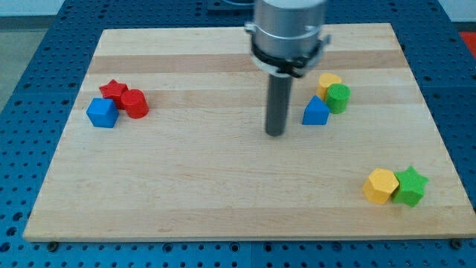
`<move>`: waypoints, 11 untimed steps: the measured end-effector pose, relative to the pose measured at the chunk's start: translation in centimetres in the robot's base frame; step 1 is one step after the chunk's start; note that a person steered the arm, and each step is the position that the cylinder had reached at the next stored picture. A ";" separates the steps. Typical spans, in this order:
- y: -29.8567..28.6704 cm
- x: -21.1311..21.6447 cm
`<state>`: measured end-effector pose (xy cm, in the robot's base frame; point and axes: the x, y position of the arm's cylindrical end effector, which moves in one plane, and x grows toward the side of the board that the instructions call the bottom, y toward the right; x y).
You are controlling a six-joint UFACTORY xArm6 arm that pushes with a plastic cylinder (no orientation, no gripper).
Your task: Move the blue triangle toward the green star
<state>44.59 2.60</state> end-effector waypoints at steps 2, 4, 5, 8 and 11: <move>1.7 -3.7; 6.2 -3.6; 8.1 -3.5; 12.0 -0.2; 15.3 2.1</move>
